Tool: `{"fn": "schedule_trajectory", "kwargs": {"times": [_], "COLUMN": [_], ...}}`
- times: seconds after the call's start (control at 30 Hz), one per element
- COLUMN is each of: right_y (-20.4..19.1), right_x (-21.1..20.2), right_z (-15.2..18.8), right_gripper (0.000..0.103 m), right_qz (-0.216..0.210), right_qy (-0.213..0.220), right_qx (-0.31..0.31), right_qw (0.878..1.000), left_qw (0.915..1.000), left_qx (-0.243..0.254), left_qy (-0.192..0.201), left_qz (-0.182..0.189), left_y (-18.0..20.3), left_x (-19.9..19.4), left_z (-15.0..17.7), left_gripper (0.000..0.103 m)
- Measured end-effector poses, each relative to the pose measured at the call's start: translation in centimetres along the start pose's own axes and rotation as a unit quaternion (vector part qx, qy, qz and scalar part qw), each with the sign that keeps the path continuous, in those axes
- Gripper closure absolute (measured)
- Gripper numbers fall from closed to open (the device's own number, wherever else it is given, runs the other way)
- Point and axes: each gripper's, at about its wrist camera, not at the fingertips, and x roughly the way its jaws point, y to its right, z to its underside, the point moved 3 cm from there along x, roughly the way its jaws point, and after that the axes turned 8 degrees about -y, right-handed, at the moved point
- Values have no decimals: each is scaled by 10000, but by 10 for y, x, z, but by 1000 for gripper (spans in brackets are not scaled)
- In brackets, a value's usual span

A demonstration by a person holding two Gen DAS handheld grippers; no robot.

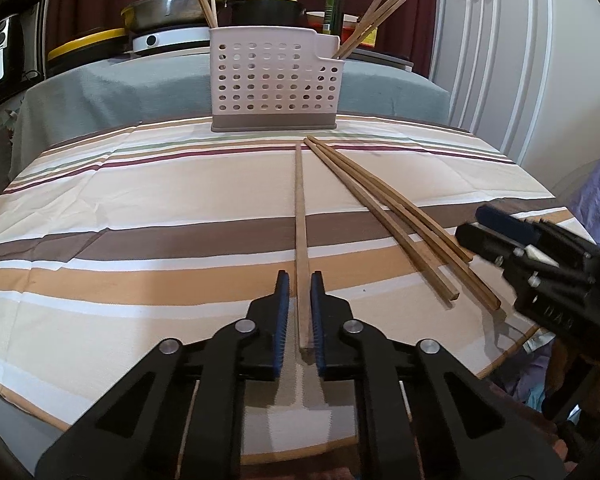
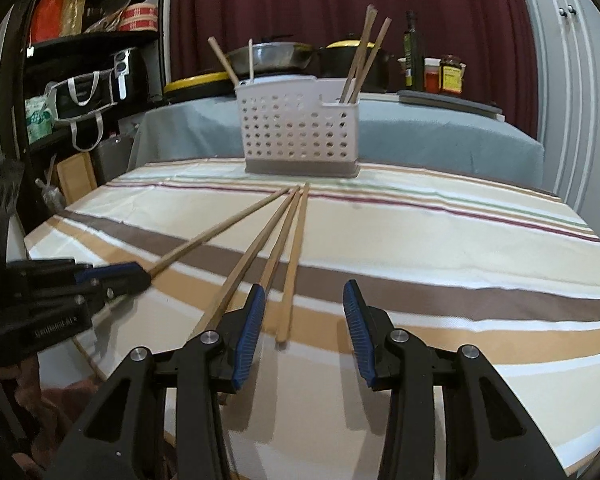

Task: Organize utensils
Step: 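Lower the left tool onto a chopstick and close it while the right tool grasps one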

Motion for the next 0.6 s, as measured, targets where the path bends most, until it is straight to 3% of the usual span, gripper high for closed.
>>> {"fn": "schedule_trajectory", "kwargs": {"times": [0.07, 0.2, 0.3, 0.6], "right_y": [-1, 1, 3, 11], "right_x": [4, 6, 4, -7], "right_z": [2, 5, 5, 6], "right_gripper": [67, 88, 95, 97], "right_qz": [-15, -95, -59, 65], "right_qy": [-57, -86, -79, 1], "right_qx": [-22, -5, 19, 108], "right_qw": [10000, 9999, 9999, 9999], "left_qw": [10000, 10000, 10000, 9999], "left_qx": [-7, 29, 52, 130], "left_qy": [4, -1, -3, 4], "left_qz": [-1, -12, 16, 100], "left_y": [-1, -3, -4, -5], "left_x": [0, 0, 0, 0], "left_z": [0, -1, -1, -1], "left_gripper": [92, 93, 93, 93]}}
